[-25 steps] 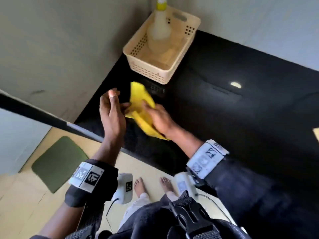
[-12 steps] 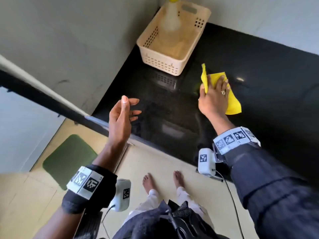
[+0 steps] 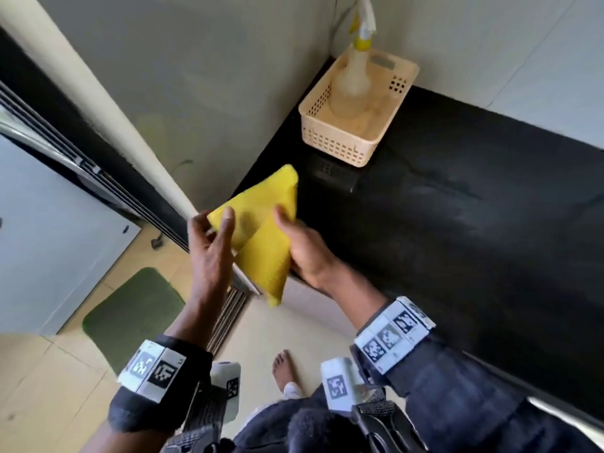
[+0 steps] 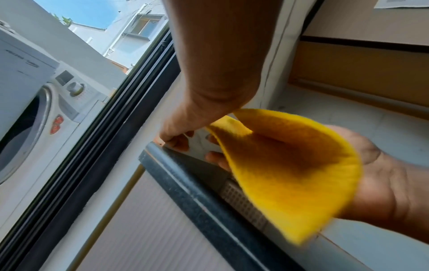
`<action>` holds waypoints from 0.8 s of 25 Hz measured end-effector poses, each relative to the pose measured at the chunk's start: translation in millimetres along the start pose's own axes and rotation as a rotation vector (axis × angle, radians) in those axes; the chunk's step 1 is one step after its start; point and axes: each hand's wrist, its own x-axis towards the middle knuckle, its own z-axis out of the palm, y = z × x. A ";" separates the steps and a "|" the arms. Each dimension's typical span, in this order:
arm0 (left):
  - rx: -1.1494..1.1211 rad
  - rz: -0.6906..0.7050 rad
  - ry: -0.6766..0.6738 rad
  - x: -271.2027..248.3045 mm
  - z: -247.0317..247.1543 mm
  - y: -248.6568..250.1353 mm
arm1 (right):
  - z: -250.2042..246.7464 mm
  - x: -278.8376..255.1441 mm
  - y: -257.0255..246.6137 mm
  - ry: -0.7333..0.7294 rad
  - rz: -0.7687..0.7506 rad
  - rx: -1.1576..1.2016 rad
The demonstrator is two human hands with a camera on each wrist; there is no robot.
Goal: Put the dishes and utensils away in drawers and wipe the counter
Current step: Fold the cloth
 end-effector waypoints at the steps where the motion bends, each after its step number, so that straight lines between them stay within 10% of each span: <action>1: -0.032 -0.003 -0.069 -3.9 8.0 7.1 | -9.4 -7.5 -13.8 0.055 -0.066 0.111; 8: -0.203 -0.305 -0.684 -44.0 104.6 69.3 | -99.6 -87.9 -99.0 0.098 -0.393 0.478; 20: -0.134 0.104 -0.670 -73.5 244.1 147.7 | -249.5 -167.2 -150.9 0.233 -0.459 0.093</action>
